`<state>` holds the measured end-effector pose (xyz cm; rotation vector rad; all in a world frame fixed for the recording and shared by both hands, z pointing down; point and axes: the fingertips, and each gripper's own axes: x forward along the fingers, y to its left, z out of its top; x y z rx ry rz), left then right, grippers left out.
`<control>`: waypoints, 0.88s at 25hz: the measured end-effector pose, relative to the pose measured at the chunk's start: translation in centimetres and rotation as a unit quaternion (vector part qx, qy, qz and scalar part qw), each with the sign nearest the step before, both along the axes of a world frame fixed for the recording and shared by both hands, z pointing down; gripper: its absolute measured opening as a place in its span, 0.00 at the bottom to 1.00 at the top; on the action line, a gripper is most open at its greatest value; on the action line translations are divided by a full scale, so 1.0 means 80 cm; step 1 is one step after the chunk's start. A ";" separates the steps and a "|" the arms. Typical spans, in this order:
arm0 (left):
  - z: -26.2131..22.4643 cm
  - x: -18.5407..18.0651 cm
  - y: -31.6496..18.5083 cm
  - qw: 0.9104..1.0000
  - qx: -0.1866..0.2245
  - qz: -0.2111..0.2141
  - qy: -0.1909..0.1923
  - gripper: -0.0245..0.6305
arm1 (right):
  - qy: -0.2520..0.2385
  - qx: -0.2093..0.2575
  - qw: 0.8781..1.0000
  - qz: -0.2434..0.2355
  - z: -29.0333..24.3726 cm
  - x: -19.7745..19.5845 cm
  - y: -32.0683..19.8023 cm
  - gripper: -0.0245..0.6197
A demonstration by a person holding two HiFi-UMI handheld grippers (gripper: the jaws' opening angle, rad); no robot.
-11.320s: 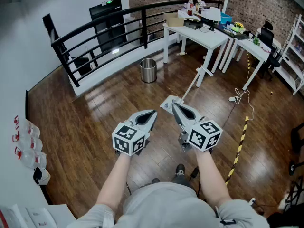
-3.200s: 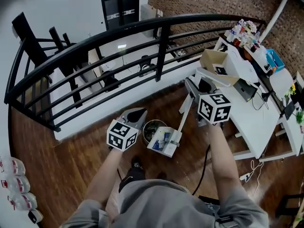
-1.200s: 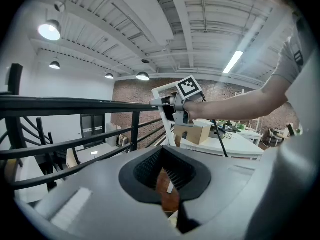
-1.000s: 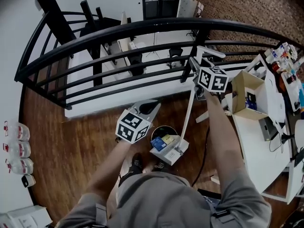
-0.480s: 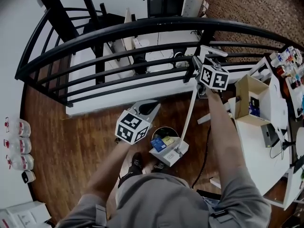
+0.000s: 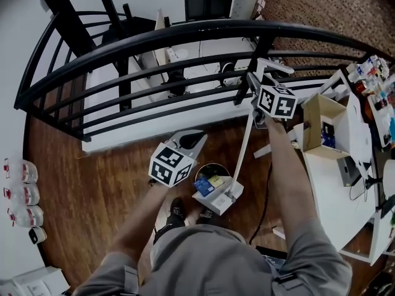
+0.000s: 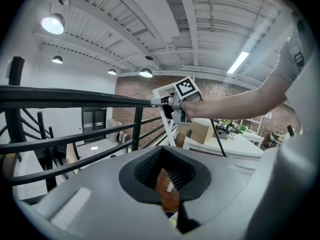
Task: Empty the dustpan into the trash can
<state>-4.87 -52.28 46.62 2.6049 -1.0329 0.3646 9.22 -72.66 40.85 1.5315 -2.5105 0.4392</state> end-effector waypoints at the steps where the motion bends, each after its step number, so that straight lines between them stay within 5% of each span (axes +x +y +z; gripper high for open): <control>1: 0.000 0.003 0.001 1.000 0.001 0.004 0.001 0.05 | 0.000 0.001 1.000 0.001 -0.002 0.001 0.004 0.23; 11: -0.009 0.011 0.029 0.999 0.010 0.043 0.009 0.05 | -0.003 0.016 1.000 0.009 -0.038 0.006 0.081 0.23; 22: -0.014 0.042 0.078 0.993 0.011 0.120 0.016 0.05 | -0.027 0.057 0.998 0.030 -0.096 0.056 0.246 0.23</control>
